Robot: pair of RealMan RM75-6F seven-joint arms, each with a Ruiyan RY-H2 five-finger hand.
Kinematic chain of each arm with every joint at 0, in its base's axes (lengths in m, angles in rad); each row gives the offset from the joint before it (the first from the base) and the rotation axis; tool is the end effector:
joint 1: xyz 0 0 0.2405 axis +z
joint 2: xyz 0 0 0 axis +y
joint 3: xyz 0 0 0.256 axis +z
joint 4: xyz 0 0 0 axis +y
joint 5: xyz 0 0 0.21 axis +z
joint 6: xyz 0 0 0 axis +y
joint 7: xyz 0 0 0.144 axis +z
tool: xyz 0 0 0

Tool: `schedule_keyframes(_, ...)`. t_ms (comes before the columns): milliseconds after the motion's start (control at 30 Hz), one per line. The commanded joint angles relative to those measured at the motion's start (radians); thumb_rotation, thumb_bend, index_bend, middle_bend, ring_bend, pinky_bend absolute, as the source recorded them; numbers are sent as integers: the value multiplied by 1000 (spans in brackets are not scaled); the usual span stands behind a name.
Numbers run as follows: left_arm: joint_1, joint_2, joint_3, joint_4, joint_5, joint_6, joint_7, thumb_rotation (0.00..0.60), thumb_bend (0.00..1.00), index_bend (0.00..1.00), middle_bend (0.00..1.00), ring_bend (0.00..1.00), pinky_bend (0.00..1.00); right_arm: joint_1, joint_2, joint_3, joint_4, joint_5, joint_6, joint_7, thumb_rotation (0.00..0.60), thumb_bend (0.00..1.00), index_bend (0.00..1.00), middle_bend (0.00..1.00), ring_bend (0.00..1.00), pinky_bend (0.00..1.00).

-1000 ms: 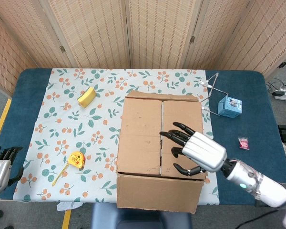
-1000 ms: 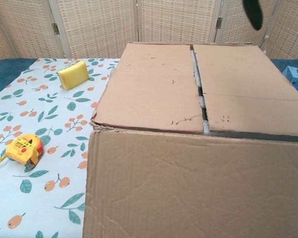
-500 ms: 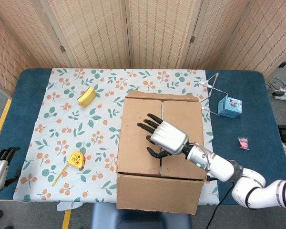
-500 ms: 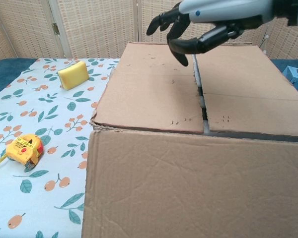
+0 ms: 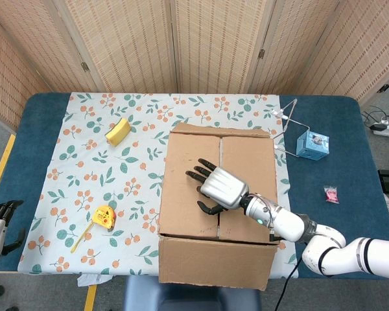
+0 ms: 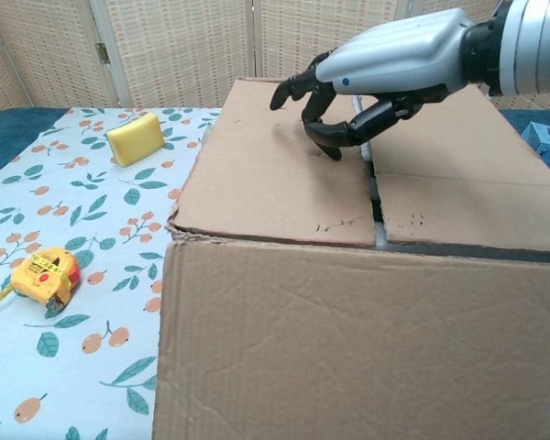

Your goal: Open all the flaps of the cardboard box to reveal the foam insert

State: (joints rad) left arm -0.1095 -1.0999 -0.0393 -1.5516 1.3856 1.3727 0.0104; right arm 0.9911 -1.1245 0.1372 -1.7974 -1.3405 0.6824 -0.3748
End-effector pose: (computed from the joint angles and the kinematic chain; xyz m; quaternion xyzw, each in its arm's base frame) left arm -0.3424 0.1865 0.1636 -0.5966 -0.4141 -0.3169 0.6101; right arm -0.0627 -0.3352 0.0551 0.8949 -0.1446 0.3000 0.2970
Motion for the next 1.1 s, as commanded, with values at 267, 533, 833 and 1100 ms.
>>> schedule_keyframes(267, 1, -3, -5, 1, -9, 1, 9, 600, 531, 177, 199, 170, 24, 2, 4, -21, 15, 46, -4, -38, 63, 635, 530, 104, 96, 0)
schedule_keyframes(533, -3, -6, -14, -2, -36, -13, 21, 600, 531, 160, 199, 169, 28, -31, 73, -47, -35, 51, 36, -80, 63, 638, 530, 105, 95, 0)
schedule_keyframes(833, -8, -15, -17, -4, -46, -19, 61, 600, 530, 152, 199, 169, 29, -95, 157, -39, -96, 23, 134, -36, 63, 638, 530, 107, 96, 0)
schedule_keyframes(1100, -18, -27, -22, -4, -64, -31, 98, 600, 530, 148, 199, 170, 24, -163, 246, -21, -136, -51, 234, 53, 60, 639, 530, 106, 97, 0)
